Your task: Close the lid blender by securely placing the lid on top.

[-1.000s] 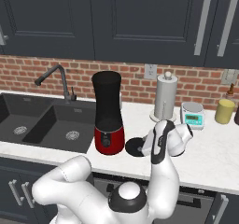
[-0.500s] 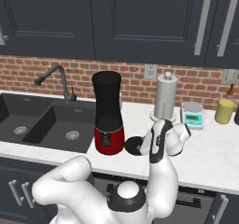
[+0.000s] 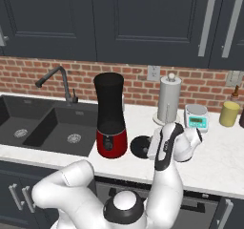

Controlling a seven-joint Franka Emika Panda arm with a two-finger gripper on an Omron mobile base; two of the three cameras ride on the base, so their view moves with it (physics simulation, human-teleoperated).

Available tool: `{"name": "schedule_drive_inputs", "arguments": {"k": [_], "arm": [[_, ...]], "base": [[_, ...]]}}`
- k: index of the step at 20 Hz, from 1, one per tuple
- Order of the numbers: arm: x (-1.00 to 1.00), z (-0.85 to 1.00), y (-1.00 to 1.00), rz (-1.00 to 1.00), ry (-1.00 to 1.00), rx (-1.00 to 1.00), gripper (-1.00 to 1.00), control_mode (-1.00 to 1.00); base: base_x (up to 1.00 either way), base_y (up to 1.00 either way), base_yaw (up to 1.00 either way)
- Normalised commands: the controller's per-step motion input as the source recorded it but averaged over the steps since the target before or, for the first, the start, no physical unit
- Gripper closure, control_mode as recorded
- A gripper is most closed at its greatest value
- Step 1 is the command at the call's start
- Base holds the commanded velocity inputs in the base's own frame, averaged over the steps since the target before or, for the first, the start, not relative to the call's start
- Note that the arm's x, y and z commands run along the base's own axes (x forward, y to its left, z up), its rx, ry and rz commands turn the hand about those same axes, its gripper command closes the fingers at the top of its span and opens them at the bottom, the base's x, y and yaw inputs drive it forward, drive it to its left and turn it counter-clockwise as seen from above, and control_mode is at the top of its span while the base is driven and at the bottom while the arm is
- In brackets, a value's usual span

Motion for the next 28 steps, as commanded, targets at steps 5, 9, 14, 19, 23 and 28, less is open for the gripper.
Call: {"name": "schedule_drive_inputs", "arguments": {"k": [5, 9, 14, 19, 23, 28], "arm": [[-0.55, 0.87, -0.41, 0.0, -0.37, 0.12, 1.0, -1.0], [-0.44, 1.0, -0.35, 0.0, -0.37, 0.12, 1.0, -1.0], [-0.4, 1.0, -0.27, -0.02, -0.42, 0.12, 1.0, -1.0], [-0.18, 1.0, -0.04, -0.03, -0.39, 0.06, 1.0, -1.0], [0.0, 1.0, 0.03, 0.0, -0.24, 0.0, 1.0, -1.0], [0.14, 1.0, 0.42, 0.0, -0.03, -0.04, 1.0, -1.0]], "base": [[0.0, 0.0, 0.0], [0.0, 0.0, 0.0], [0.0, 0.0, 0.0], [0.0, 0.0, 0.0], [0.0, 0.0, 0.0], [0.0, 0.0, 0.0]]}}
